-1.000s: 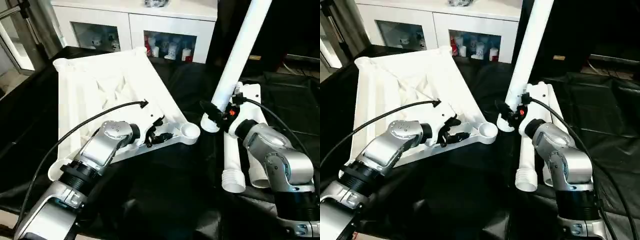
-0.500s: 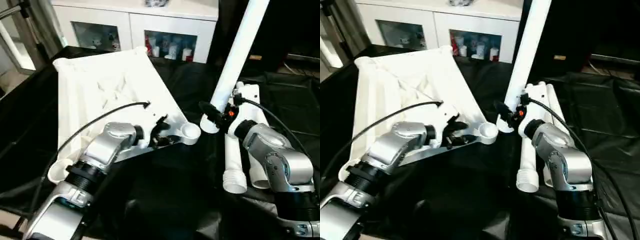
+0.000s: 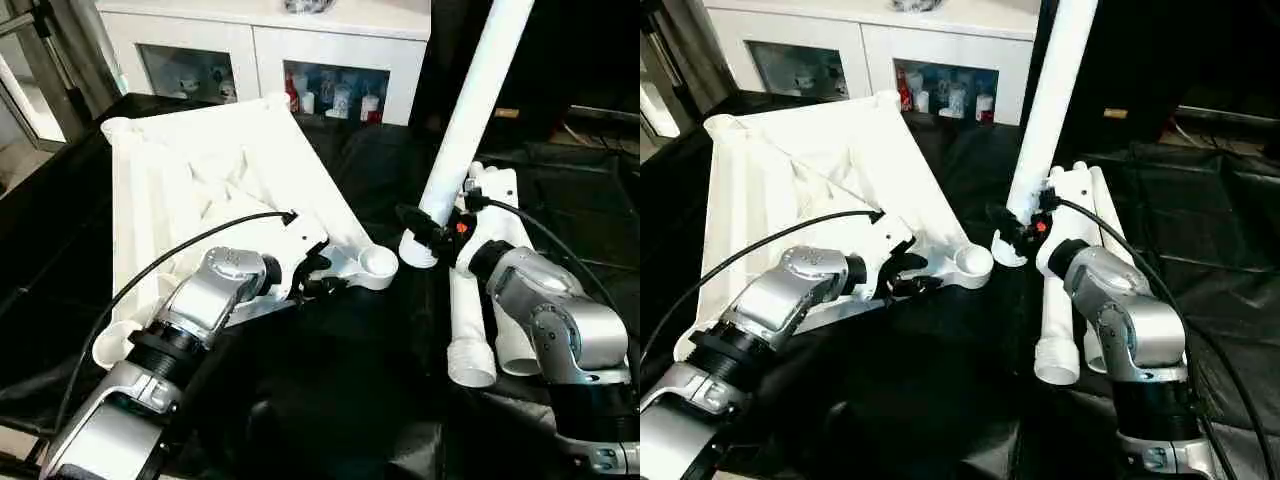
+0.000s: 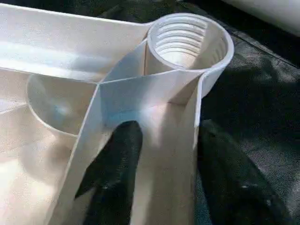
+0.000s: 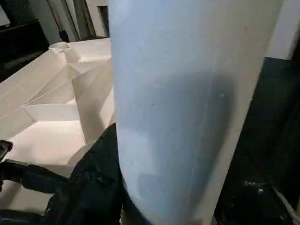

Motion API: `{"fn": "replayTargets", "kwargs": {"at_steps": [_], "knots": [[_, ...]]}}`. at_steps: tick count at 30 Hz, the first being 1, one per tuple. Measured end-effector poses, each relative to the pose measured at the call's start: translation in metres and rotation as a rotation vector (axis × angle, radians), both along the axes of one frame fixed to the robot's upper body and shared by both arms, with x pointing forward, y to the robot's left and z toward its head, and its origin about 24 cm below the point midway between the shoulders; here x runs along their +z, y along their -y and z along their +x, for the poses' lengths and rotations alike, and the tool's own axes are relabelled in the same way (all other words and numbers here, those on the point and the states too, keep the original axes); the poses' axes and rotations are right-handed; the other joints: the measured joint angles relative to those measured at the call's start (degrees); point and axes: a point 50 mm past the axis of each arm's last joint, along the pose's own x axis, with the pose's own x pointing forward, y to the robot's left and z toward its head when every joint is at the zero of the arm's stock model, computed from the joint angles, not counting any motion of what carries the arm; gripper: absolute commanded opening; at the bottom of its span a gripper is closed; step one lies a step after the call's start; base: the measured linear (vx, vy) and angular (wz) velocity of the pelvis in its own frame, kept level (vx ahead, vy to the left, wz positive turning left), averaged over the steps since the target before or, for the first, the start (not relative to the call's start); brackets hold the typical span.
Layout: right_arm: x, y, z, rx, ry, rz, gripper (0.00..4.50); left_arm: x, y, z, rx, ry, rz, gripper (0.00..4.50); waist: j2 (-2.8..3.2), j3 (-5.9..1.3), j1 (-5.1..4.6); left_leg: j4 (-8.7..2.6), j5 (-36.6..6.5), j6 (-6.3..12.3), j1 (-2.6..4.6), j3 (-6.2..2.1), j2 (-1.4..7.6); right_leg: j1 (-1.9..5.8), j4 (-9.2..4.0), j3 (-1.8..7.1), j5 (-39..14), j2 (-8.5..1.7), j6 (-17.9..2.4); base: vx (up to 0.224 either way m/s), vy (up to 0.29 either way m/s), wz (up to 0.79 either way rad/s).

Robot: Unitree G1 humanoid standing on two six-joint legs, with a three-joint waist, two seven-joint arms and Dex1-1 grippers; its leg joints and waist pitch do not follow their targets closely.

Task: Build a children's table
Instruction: Insert table leg to table base

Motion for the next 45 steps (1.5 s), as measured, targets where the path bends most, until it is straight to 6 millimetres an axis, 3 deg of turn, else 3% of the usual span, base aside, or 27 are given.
{"fn": "replayTargets", "kwargs": {"at_steps": [7, 23, 29, 45], "knots": [[0.008, -0.014, 0.002, 0.144, 0.022, -0.04, 1.91, 0.001, -0.003, -0.001, -0.026, -0.031, 0.013, 1.26, 0.03, -0.02, -0.37, -0.08, 0.0, 0.0, 0.02, 0.02, 0.01, 0.01, -0.14, -0.01, 0.05, 0.01, -0.06, 0.0, 0.0, 0.0], [-0.015, -0.026, 0.02, 0.225, -0.037, -0.034, 1.91, 0.01, -0.008, -0.01, -0.065, -0.037, 0.054, 0.04, -0.04, 0.03, -0.51, -0.13, 0.0, 0.01, -0.07, 0.05, 0.01, 0.0, -0.32, -0.02, 0.2, 0.01, -0.32, 0.0, 0.0, 0.0], [-0.018, -0.036, 0.02, 0.276, -0.041, -0.015, 1.91, 0.008, -0.01, -0.015, -0.058, -0.03, 0.024, 0.0, -0.11, 0.07, -1.08, -0.18, -0.01, 0.03, -0.09, 0.07, 0.01, -0.04, -0.4, -0.02, 0.2, 0.01, -0.32, 0.0, 0.0, 0.0], [-0.027, -0.042, 0.027, 0.3, -0.047, -0.024, 1.91, 0.007, -0.016, -0.02, -0.079, -0.003, 0.034, 0.0, -0.33, 0.04, -1.32, -0.27, -0.02, 0.04, -0.05, 0.12, 0.03, -0.04, -0.48, -0.01, 0.19, 0.02, -0.32, 0.0, 0.0, 0.0]]}}
